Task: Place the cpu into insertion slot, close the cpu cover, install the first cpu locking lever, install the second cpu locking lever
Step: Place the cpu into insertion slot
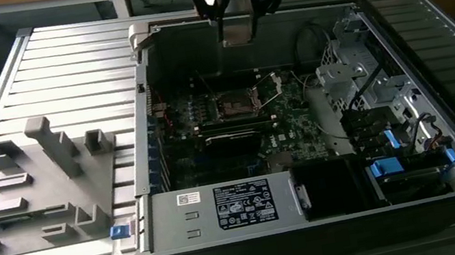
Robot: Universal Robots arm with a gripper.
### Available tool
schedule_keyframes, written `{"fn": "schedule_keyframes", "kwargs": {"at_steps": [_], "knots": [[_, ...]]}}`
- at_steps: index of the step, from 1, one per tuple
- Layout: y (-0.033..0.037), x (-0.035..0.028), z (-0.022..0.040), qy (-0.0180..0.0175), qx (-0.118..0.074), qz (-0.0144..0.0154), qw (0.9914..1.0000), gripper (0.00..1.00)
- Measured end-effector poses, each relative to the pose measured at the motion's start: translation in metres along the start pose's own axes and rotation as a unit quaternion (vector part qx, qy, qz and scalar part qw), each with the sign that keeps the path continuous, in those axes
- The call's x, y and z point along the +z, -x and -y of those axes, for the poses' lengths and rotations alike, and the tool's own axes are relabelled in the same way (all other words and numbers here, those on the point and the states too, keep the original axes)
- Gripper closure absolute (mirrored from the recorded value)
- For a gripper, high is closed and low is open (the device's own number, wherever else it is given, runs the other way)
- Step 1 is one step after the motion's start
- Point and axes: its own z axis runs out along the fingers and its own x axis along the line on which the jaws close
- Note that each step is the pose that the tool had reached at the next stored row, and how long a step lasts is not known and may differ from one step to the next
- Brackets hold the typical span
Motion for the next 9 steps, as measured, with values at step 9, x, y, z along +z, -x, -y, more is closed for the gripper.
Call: {"fn": "schedule_keyframes", "kwargs": {"at_steps": [9], "knots": [[0.0003, 0.0135, 0.0012, 0.0, 0.0, 0.0, 1.0, 0.46]]}}
